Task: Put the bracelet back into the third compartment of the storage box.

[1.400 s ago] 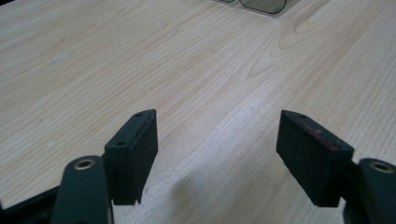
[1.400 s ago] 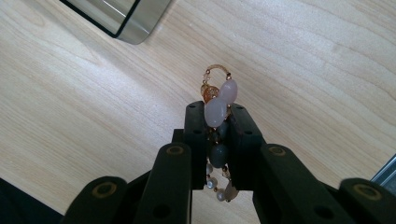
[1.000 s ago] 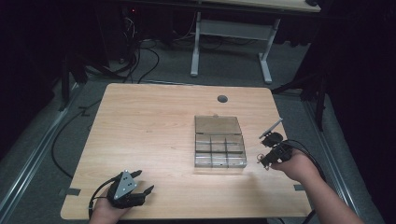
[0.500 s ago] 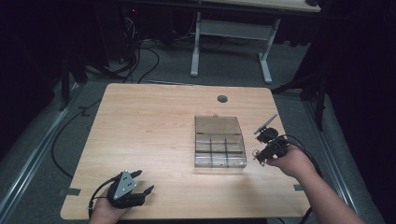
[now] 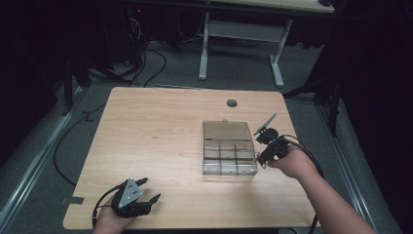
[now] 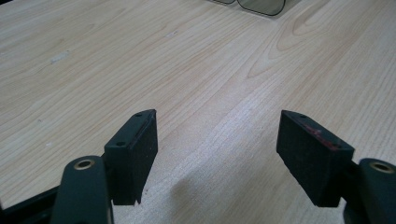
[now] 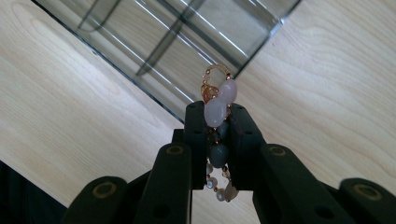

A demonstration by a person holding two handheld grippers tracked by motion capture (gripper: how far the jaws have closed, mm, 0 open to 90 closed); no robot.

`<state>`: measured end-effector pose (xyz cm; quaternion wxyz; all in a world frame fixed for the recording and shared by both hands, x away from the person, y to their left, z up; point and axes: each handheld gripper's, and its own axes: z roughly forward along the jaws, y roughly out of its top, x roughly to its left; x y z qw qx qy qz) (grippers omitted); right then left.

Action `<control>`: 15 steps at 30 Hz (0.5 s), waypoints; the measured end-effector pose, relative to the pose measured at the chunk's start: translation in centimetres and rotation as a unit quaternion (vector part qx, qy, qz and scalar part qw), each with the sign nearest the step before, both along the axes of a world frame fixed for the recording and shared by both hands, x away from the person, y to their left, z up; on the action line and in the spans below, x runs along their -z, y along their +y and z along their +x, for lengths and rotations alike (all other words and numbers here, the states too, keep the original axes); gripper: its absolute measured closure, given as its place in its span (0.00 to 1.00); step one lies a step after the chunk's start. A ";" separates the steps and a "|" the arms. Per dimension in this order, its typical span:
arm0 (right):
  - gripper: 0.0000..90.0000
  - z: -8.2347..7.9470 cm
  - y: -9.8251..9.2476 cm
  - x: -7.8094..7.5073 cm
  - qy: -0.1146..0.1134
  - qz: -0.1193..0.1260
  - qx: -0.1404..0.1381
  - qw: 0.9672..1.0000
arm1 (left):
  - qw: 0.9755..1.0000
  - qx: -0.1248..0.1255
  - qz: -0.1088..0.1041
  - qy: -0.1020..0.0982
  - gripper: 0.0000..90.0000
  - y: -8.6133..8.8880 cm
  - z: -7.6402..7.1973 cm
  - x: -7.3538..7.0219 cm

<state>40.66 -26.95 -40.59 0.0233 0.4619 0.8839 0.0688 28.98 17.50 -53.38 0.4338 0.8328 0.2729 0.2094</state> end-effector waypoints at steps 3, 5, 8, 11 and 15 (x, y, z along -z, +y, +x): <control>0.89 0.6 0.8 0.2 0.000 0.001 -0.008 1.000 | 1.000 0.001 0.001 0.001 0.33 0.0 0.0 0.0; 0.89 0.9 1.1 0.3 0.001 0.001 -0.009 1.000 | 1.000 0.001 0.000 0.001 0.33 0.0 0.0 0.0; 0.89 1.5 1.6 0.4 0.003 0.000 -0.012 1.000 | 1.000 0.000 0.000 0.000 0.33 0.0 0.0 0.0; 0.89 2.2 1.9 0.7 0.002 0.000 -0.017 1.000 | 1.000 0.001 -0.001 0.000 0.33 0.0 0.0 0.0; 0.89 3.2 2.3 1.1 0.004 -0.002 -0.009 1.000 | 1.000 0.001 0.000 0.002 0.33 0.0 0.0 0.0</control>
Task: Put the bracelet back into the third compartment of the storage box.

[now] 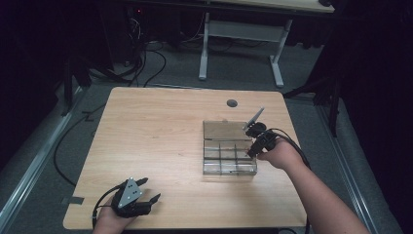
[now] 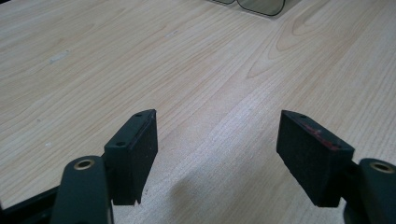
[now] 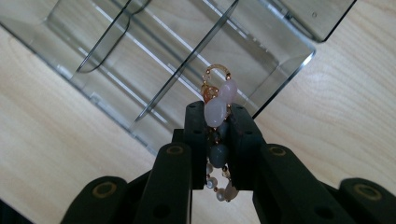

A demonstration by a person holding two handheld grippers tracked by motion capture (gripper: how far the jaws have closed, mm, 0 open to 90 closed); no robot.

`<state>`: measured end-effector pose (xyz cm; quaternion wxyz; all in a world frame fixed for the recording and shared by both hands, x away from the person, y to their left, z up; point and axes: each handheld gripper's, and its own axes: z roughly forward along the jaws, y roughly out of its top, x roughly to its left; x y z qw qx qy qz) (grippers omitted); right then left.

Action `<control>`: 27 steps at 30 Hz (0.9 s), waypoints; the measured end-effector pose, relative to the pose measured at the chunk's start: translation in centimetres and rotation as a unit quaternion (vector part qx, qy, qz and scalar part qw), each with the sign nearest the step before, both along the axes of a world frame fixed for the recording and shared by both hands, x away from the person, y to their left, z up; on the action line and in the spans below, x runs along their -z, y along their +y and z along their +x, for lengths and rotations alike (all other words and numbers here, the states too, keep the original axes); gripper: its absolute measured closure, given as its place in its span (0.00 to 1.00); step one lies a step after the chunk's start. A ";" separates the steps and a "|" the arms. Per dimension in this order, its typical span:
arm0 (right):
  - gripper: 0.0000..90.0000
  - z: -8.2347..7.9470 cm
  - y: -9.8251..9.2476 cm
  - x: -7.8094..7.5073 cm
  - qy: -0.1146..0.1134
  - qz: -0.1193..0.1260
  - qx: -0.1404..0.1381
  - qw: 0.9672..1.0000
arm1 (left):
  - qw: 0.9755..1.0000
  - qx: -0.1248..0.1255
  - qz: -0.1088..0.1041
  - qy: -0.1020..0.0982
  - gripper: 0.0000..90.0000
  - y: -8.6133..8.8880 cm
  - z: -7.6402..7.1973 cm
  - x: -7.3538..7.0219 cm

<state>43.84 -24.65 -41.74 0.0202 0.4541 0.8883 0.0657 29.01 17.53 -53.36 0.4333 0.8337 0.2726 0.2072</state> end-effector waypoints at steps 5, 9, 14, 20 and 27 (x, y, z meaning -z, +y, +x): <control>0.89 1.3 0.2 0.6 0.000 -0.004 -0.010 1.000 | 1.000 0.001 0.000 0.001 0.33 0.0 0.0 0.0; 0.89 2.0 0.5 1.2 0.001 -0.004 -0.009 1.000 | 1.000 0.001 0.001 0.000 0.33 0.0 0.0 0.0; 0.89 2.9 0.8 2.3 0.009 -0.011 -0.007 1.000 | 1.000 0.001 -0.001 0.001 0.33 0.0 0.0 0.0; 0.89 3.9 0.9 3.5 0.017 -0.016 -0.010 1.000 | 1.000 0.002 -0.002 0.002 0.33 0.1 0.0 0.0; 0.89 4.5 1.0 4.5 0.023 -0.016 -0.001 1.000 | 1.000 0.003 -0.002 0.002 0.33 0.1 0.0 0.0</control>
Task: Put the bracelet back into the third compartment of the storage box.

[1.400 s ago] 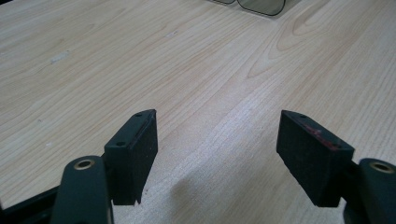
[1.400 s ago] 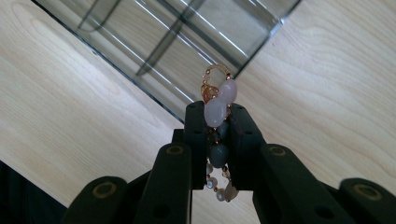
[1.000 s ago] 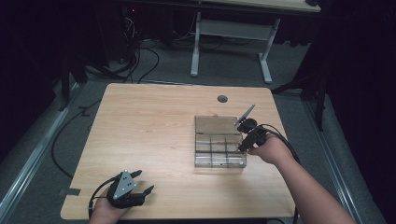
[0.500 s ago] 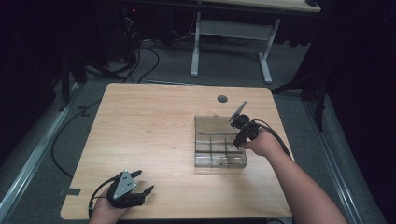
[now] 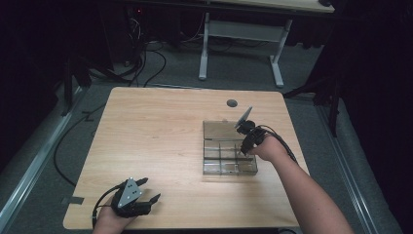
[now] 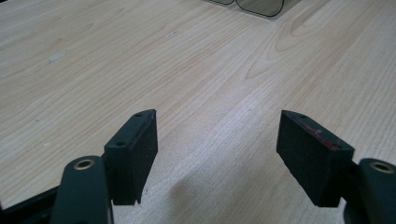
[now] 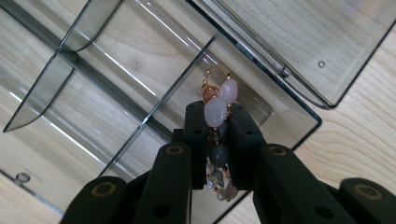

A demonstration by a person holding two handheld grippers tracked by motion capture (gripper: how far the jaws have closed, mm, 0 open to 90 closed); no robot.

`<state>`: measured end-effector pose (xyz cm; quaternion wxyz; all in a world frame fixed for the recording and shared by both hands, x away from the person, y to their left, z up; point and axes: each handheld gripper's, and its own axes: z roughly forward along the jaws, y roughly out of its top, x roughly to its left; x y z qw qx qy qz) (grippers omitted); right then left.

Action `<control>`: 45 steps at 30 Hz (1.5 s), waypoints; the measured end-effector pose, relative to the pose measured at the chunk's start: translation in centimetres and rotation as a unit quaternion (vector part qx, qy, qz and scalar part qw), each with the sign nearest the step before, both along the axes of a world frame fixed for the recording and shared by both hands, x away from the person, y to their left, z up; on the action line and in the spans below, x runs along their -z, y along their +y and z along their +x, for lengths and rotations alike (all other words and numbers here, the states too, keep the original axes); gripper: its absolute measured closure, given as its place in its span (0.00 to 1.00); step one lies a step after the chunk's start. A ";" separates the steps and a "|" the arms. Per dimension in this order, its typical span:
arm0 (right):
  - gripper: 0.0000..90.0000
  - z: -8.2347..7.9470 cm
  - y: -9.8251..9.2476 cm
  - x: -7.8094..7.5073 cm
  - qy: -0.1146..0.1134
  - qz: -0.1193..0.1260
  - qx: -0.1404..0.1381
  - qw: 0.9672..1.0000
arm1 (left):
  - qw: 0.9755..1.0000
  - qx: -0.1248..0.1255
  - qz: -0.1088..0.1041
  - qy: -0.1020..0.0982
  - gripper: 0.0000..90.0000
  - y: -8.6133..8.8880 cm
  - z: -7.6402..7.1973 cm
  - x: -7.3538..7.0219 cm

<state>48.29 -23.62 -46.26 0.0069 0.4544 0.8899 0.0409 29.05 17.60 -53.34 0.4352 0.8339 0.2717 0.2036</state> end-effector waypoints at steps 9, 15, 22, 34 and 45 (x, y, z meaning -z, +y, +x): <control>0.89 0.2 -0.3 1.3 0.008 -0.004 0.003 1.000 | 1.000 0.000 0.000 0.000 0.33 0.0 0.0 0.0; 0.86 0.4 -0.4 1.6 0.015 -0.008 0.012 1.000 | 1.000 0.001 0.000 0.001 0.33 0.0 0.0 0.0; 0.83 0.4 -0.3 1.6 0.014 -0.005 0.010 1.000 | 1.000 0.001 -0.001 0.000 0.33 0.0 0.0 0.0; 0.72 0.1 -0.9 0.3 0.000 0.014 0.024 1.000 | 1.000 0.001 0.000 0.001 0.33 0.0 0.0 0.0; 0.72 -0.5 -0.9 -0.8 -0.011 0.029 0.032 0.999 | 1.000 0.000 0.000 0.000 0.33 0.0 0.0 0.0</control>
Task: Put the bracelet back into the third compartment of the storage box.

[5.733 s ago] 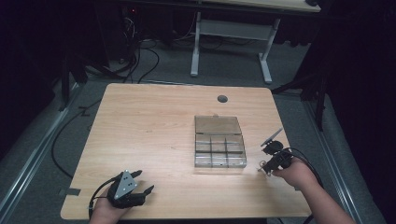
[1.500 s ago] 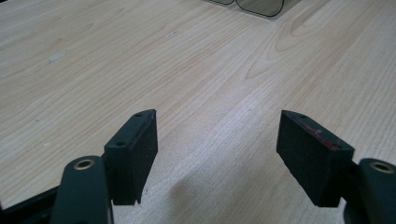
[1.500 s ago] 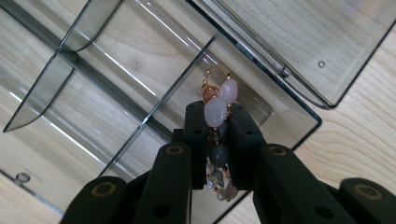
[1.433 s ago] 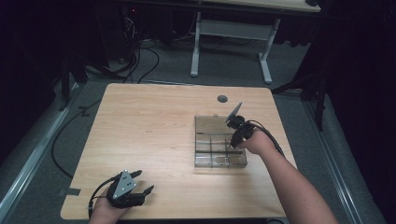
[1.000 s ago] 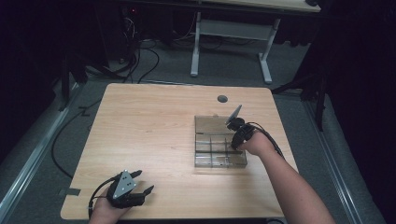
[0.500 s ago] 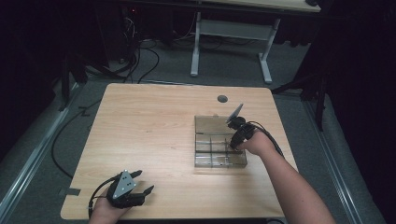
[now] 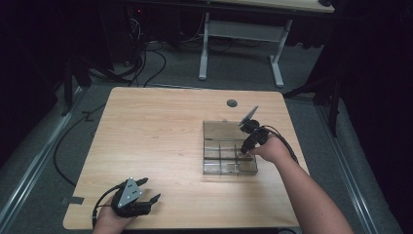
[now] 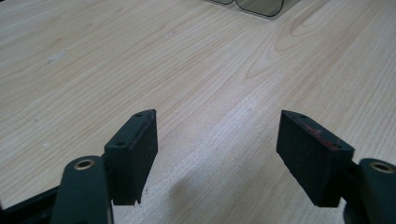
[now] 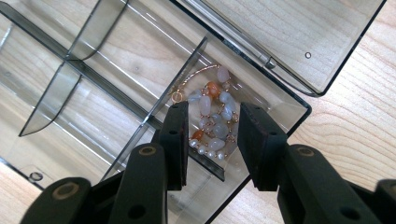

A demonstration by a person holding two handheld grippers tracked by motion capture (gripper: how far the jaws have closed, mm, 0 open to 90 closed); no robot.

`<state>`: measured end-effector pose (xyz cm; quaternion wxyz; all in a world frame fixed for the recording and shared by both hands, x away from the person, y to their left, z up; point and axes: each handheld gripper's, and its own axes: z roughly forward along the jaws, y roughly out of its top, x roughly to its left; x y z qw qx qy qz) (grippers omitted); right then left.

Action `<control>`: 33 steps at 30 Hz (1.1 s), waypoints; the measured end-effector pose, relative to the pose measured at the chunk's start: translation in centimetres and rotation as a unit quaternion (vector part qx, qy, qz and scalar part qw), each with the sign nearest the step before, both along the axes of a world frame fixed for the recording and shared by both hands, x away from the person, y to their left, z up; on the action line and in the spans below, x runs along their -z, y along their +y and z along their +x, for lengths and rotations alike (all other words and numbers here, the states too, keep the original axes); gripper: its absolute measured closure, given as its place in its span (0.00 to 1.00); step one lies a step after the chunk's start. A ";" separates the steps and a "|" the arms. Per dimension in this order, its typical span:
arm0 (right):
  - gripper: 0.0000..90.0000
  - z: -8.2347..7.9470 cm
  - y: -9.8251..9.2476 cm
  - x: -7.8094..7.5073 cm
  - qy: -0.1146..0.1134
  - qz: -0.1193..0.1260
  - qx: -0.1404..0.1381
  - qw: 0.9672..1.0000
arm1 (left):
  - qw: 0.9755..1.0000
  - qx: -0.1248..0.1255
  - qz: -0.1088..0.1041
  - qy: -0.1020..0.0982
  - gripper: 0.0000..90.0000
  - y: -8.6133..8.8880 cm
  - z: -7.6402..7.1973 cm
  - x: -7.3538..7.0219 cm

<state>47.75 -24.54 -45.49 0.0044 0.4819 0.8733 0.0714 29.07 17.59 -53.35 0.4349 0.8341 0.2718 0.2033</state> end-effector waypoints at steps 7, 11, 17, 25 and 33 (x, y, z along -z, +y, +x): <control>0.74 -0.4 -0.2 -0.6 -0.006 0.005 -0.006 1.000 | 1.000 0.000 0.000 0.000 0.33 0.0 0.0 0.0; 0.75 -0.8 -0.3 -0.9 -0.009 0.007 -0.012 1.000 | 1.000 0.000 0.001 0.000 0.33 0.0 0.0 0.0; 0.79 -1.8 -0.2 -1.7 -0.017 0.009 -0.005 1.000 | 1.000 0.001 0.002 0.000 0.33 -0.1 0.0 0.0; 0.81 -3.1 -0.8 -2.0 -0.030 0.014 0.007 0.999 | 1.000 0.001 0.001 -0.001 0.33 -0.1 0.0 0.0; 0.81 -4.7 -1.6 -2.4 -0.045 0.017 0.019 0.999 | 1.000 -0.001 0.000 -0.003 0.33 0.0 -0.1 0.0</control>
